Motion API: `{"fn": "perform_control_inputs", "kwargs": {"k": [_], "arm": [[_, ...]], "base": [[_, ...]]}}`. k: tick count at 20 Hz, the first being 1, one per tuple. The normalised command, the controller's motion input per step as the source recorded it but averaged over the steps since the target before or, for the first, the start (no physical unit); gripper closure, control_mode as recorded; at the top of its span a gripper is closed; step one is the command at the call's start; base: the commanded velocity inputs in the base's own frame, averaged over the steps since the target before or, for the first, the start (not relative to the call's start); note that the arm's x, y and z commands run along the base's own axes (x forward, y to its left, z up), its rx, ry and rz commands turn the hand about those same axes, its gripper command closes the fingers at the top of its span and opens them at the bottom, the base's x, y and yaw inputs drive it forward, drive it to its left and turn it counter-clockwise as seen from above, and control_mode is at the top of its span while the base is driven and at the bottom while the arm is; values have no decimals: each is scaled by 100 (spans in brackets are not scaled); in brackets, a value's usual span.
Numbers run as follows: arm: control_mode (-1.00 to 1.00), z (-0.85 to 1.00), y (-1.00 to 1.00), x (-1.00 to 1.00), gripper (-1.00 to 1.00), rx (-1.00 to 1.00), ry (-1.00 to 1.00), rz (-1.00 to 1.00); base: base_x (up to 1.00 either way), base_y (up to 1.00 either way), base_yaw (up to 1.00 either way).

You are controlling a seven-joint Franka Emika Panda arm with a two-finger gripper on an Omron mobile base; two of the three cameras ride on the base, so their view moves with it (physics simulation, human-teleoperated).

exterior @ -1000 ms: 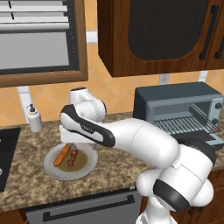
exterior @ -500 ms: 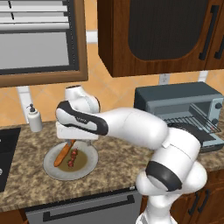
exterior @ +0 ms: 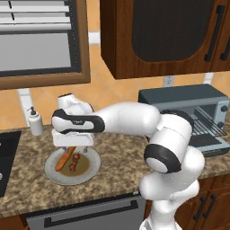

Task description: Pick up the kebab skewer and baguette bread, and place them inside the toaster oven. Close the toaster oven door and start by setting the timer.

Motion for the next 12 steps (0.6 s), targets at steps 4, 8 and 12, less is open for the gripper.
{"fn": "perform_control_inputs", "kwargs": {"k": [4,8,12], "arm": [[-100,-26,8,13,-100,-3,0,-1],[-100,-27,1,13,-100,0,0,0],[-100,-32,13,19,-100,0,0,0]], "base": [[0,0,0],[0,0,0],[0,0,0]]}}
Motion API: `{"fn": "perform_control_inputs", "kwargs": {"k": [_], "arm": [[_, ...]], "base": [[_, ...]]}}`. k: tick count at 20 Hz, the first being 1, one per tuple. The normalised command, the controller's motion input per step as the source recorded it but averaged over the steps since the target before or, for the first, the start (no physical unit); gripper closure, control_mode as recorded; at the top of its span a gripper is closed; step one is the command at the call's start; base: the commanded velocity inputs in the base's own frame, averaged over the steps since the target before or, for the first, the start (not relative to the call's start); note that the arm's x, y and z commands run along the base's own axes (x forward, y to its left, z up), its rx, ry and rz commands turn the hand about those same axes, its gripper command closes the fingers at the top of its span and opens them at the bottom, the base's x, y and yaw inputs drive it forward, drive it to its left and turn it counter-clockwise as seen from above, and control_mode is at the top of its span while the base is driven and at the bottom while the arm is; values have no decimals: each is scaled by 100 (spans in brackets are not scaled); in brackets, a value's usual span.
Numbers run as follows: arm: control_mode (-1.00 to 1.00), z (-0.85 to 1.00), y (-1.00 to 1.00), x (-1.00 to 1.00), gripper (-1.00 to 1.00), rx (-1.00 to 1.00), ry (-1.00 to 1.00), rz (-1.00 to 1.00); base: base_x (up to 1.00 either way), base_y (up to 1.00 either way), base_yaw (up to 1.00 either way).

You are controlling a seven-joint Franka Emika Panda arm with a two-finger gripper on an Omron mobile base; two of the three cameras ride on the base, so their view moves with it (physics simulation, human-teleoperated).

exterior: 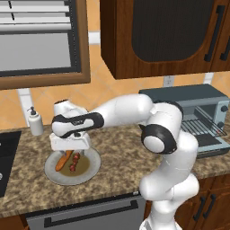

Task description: Pick up the kebab skewer and baguette bread, and place them inside the toaster oven. Close the toaster oven door and start by setting the timer.

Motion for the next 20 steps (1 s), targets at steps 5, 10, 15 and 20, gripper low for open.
{"fn": "perform_control_inputs", "kwargs": {"k": [5,10,15,20], "arm": [[-100,-29,22,24,-100,-1,0,0],[-100,-8,9,19,-100,0,0,0],[-100,-2,0,1,-100,0,0,0],[-100,-14,0,0,-100,0,0,0]], "base": [[0,0,0],[0,0,0],[0,0,0],[0,0,0]]}}
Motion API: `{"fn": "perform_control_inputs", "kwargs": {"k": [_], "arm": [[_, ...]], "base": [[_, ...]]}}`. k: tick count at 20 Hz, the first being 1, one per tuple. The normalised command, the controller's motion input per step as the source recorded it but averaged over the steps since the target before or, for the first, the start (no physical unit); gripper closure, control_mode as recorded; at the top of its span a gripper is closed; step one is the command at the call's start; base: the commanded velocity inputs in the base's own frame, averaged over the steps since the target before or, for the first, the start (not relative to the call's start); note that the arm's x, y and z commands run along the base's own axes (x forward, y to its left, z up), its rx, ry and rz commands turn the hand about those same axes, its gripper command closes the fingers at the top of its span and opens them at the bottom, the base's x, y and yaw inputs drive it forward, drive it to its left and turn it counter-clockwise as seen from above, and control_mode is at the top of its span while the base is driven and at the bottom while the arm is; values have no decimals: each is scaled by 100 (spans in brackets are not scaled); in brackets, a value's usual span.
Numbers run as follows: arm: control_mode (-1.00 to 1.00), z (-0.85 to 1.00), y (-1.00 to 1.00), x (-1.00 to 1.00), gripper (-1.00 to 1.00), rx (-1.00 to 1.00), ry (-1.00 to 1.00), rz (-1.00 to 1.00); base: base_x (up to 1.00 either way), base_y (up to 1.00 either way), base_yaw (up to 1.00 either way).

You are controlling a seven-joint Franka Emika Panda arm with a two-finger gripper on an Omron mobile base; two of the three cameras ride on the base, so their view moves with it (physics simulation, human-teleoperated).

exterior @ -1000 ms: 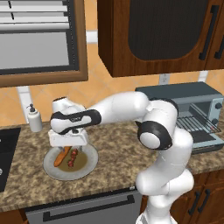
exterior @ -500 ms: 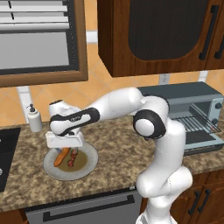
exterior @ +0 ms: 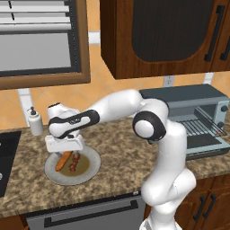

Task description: Pick up the kebab skewer and baguette bread, and place them inside the toaster oven. Close the toaster oven door and start by setting the timer.

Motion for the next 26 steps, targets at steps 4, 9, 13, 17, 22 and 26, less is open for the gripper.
{"fn": "perform_control_inputs", "kwargs": {"k": [4,9,13,17,22,26], "arm": [[-100,-23,0,0,-100,0,0,0],[-100,-19,0,0,-100,0,0,0],[-100,-11,1,5,-100,0,0,0],[-100,0,2,11,-100,0,0,-1],[-100,0,3,9,-100,0,0,-3],[-100,-3,13,19,-100,-2,0,-3]], "base": [[0,0,0],[0,0,0],[0,0,0],[0,0,0],[0,0,0],[0,0,0]]}}
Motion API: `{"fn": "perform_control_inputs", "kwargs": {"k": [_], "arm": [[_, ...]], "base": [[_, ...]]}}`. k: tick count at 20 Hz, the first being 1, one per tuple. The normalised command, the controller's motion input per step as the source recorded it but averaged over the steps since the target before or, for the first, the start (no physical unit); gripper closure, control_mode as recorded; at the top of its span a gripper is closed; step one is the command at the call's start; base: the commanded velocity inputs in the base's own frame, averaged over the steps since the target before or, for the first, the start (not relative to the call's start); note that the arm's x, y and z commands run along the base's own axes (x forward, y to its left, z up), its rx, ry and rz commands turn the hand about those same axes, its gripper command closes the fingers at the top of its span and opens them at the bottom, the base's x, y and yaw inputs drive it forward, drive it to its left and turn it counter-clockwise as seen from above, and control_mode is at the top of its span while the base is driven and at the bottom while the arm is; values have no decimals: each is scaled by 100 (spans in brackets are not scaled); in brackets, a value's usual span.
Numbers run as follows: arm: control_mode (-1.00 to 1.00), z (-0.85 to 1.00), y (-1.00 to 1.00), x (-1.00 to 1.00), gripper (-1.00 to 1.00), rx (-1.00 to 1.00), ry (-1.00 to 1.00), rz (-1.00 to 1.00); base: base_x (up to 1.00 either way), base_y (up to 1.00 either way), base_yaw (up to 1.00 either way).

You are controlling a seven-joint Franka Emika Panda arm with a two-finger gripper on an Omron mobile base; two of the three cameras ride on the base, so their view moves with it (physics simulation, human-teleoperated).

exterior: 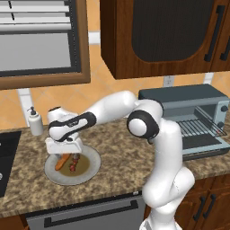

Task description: Pick up the kebab skewer and baguette bread, and place them inside the toaster oven. Close the toaster oven door and start by setting the timer.

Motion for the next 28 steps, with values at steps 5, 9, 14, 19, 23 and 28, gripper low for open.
{"fn": "perform_control_inputs", "kwargs": {"k": [5,9,14,19,23,28], "arm": [[-100,-5,13,11,-100,-2,0,-4],[-100,-5,-2,0,-100,0,0,0],[-100,-2,-13,0,-100,0,0,0],[-100,-18,-20,0,-100,0,-1,0],[-100,-38,-2,0,-100,0,-6,0],[-100,-14,-13,-14,-100,0,0,0]], "base": [[0,0,0],[0,0,0],[0,0,0],[0,0,0],[0,0,0],[0,0,0]]}}
